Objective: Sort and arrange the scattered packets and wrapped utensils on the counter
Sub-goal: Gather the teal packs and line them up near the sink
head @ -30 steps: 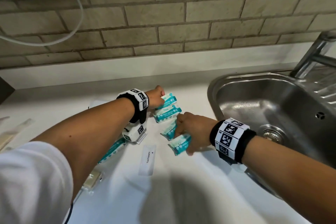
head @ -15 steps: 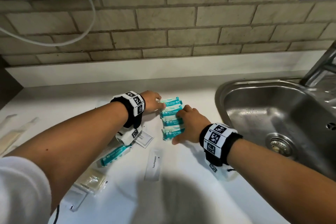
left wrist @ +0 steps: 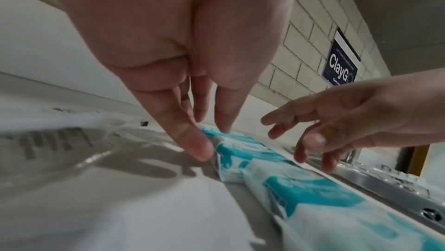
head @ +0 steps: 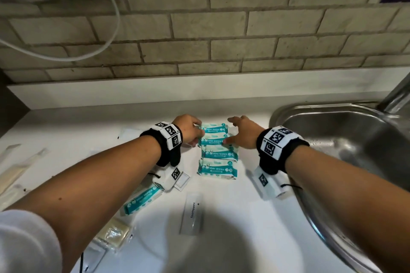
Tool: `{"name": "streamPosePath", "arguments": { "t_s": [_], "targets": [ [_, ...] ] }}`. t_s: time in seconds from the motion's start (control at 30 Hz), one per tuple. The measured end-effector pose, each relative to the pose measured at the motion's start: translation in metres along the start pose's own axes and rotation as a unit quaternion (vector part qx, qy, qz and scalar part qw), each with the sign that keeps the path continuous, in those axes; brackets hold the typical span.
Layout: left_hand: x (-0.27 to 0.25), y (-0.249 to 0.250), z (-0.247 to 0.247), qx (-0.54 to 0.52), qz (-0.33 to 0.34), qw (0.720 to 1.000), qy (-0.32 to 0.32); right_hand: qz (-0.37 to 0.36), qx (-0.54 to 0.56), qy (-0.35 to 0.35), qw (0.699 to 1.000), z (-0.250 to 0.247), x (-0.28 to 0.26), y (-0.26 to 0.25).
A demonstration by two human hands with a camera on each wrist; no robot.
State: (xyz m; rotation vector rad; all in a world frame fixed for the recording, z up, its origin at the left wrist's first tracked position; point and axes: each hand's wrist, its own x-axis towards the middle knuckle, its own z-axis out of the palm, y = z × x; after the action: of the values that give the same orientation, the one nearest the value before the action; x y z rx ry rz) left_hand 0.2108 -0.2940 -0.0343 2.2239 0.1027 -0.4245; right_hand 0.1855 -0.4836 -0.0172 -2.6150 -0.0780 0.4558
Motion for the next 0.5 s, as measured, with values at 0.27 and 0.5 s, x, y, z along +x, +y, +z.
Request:
{"name": "streamPosePath", "arguments": {
  "t_s": [0.27, 0.5],
  "targets": [
    [0.000, -0.006, 0.008, -0.080, -0.020, 0.997, -0.007, 0.001, 0.028, -0.063, 0.998, 0.006, 0.013, -0.001],
    [-0.006, -0.002, 0.007, -0.060, -0.015, 0.998, 0.000, 0.002, 0.028, -0.044, 0.999, 0.008, 0.007, 0.001]
  ]
}}
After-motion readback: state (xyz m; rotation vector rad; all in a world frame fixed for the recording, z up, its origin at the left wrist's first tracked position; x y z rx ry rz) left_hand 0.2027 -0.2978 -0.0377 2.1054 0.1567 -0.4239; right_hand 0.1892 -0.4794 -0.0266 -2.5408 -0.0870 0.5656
